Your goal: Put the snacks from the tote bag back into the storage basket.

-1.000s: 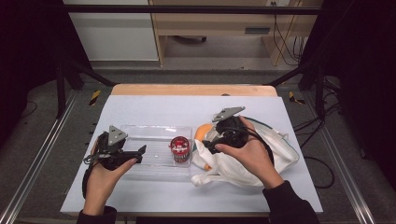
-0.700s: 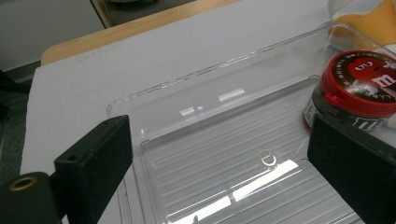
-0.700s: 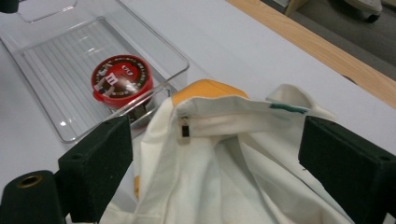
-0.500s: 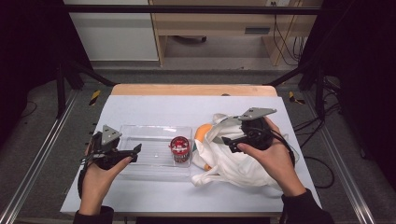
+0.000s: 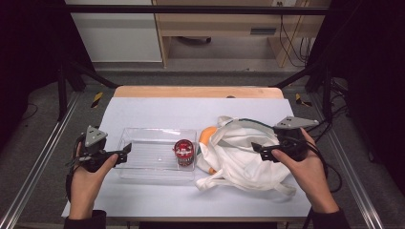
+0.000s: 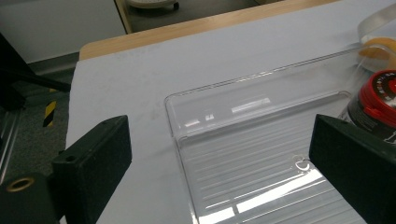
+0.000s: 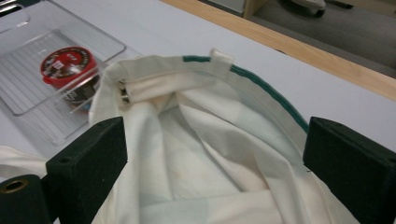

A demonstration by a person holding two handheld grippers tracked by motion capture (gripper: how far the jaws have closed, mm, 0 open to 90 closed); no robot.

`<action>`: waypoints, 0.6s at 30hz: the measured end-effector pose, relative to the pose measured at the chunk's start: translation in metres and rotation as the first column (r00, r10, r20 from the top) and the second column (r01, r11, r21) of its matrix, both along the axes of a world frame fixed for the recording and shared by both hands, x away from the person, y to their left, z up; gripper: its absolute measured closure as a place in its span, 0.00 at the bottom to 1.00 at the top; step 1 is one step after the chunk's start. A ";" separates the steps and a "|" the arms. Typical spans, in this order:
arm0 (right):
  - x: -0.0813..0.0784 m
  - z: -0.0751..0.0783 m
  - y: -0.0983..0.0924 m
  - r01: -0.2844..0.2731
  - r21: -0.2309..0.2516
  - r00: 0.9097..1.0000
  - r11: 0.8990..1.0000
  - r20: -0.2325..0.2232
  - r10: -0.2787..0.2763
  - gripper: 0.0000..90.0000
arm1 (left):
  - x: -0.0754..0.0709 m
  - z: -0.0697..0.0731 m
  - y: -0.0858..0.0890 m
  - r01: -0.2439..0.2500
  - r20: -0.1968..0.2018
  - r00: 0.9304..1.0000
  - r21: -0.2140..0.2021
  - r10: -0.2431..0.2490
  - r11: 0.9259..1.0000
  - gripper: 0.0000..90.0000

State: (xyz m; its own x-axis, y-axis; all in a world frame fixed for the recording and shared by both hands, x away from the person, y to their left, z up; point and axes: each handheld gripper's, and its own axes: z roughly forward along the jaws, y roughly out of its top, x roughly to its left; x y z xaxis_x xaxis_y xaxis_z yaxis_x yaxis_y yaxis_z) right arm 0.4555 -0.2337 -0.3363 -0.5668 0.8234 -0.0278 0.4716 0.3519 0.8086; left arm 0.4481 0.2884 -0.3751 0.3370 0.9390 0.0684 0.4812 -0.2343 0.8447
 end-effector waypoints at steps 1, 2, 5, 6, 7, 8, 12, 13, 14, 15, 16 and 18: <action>-0.001 -0.001 -0.005 0.011 0.000 1.000 1.000 0.006 -0.011 0.08 | 0.000 0.000 0.002 -0.002 0.000 1.000 -0.001 0.002 1.000 0.06; -0.003 -0.001 -0.009 0.021 -0.003 1.000 1.000 0.005 -0.021 0.08 | 0.000 -0.001 0.003 -0.003 -0.001 1.000 -0.003 0.003 1.000 0.06; -0.008 -0.003 -0.022 0.047 0.000 0.999 0.999 0.004 -0.047 0.08 | 0.001 -0.003 0.007 -0.003 -0.009 1.000 0.003 0.003 1.000 0.06; -0.009 -0.004 -0.027 0.054 0.005 0.999 0.999 0.003 -0.054 0.08 | 0.001 -0.003 0.008 -0.008 -0.007 1.000 0.001 0.008 1.000 0.06; -0.011 -0.006 -0.031 0.065 0.007 0.998 0.998 0.004 -0.065 0.08 | 0.001 -0.003 0.009 -0.013 -0.004 1.000 0.001 0.013 1.000 0.06; -0.012 -0.008 -0.036 0.075 0.008 0.997 0.997 0.002 -0.075 0.08 | 0.001 -0.003 0.011 -0.016 -0.001 1.000 -0.001 0.016 1.000 0.06; -0.017 -0.017 -0.052 0.111 0.022 0.994 0.994 -0.009 -0.111 0.08 | 0.001 -0.003 0.015 -0.031 0.019 0.999 -0.003 0.031 1.000 0.06; -0.017 -0.020 -0.055 0.121 0.023 0.993 0.992 -0.013 -0.121 0.08 | 0.001 -0.003 0.015 -0.036 0.023 0.999 -0.001 0.036 0.999 0.06; -0.018 -0.023 -0.059 0.129 0.023 0.992 0.991 -0.014 -0.128 0.08 | 0.001 -0.004 0.016 -0.036 0.025 0.999 0.000 0.036 0.999 0.06; -0.018 -0.026 -0.062 0.137 0.025 0.990 0.990 -0.018 -0.137 0.08 | 0.001 -0.005 0.016 -0.036 0.028 0.999 -0.001 0.036 0.999 0.06; -0.018 -0.028 -0.064 0.147 0.027 0.989 0.989 -0.020 -0.146 0.08 | 0.001 -0.006 0.016 -0.038 0.031 0.999 -0.001 0.038 0.999 0.06; -0.019 -0.034 -0.069 0.157 0.032 0.987 0.987 -0.035 -0.156 0.09 | 0.002 -0.007 0.016 -0.035 0.032 0.999 0.008 0.035 0.999 0.05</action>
